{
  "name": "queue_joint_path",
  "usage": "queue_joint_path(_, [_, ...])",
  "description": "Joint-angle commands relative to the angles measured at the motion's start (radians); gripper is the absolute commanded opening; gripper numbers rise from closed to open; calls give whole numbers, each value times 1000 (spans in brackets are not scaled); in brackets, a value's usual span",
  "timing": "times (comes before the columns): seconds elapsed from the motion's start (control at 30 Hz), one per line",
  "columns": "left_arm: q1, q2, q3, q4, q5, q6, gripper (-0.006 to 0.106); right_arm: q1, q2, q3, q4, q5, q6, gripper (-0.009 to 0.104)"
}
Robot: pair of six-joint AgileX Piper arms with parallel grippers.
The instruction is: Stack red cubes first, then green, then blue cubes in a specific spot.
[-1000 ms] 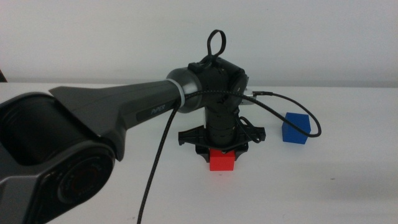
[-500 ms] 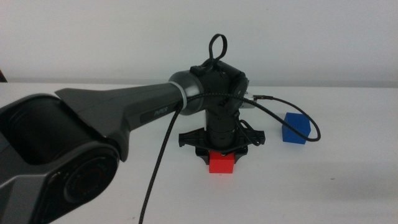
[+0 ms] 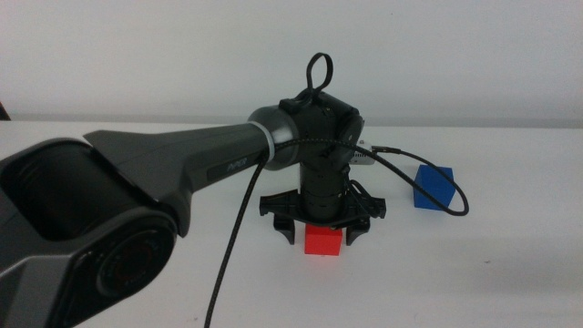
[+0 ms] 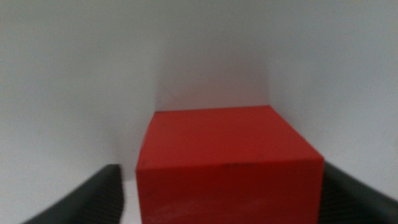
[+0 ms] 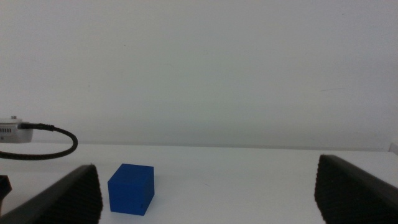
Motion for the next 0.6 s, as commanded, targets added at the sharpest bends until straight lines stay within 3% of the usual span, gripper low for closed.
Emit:
queue_joint_path(0.0, [-2, -26, -3, -9, 15, 18, 86, -8, -38, 45, -11, -3, -1, 91])
queue_joint_path(0.07, [-2, -66, -3, -3, 35, 26, 94, -8, -38, 45, -11, -3, -1, 91])
queue_joint_path(0.17, [-2, -148, -3, 18, 106, 26, 94, -8, -38, 45, -11, -3, -1, 91])
queue_joint_path(0.37, [15, -359, 55, 178, 202, 60, 94, -8, -38, 45, -11, -3, -1, 91])
queue_joint_path(0.57, [218, -553, 240, 205, 202, 272, 94, -8, -38, 45, -11, -3, -1, 91])
